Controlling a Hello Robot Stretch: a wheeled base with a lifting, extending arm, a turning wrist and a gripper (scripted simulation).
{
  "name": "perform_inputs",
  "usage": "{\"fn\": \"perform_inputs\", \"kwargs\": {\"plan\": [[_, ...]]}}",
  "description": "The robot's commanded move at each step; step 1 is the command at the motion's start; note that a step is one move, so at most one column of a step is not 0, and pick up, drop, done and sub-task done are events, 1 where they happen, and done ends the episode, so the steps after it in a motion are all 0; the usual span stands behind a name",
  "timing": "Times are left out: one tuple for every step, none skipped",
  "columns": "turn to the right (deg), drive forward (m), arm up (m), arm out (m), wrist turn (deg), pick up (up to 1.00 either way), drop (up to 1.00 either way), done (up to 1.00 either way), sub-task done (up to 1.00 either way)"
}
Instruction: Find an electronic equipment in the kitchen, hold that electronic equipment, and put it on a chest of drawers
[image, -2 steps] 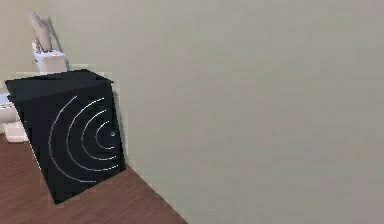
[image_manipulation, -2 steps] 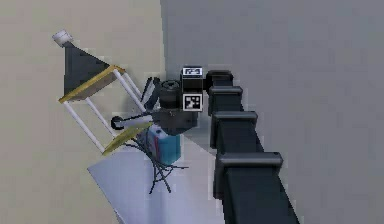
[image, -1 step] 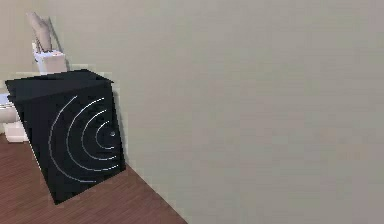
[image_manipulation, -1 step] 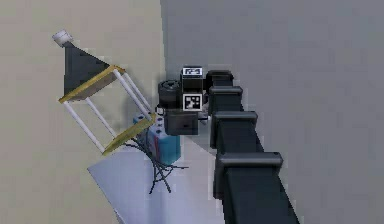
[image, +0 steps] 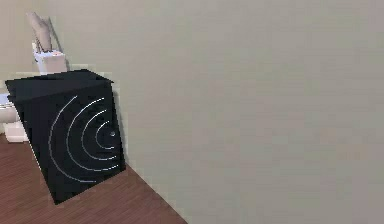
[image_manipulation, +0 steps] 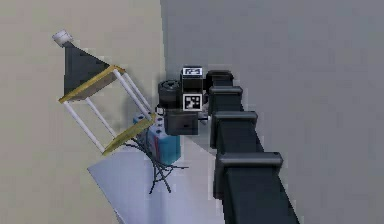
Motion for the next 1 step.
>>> {"fn": "perform_inputs", "kwargs": {"plan": [[0.0,0.00,0.00,0.00,0.0,0.00,1.00,0.00,0.00]]}}
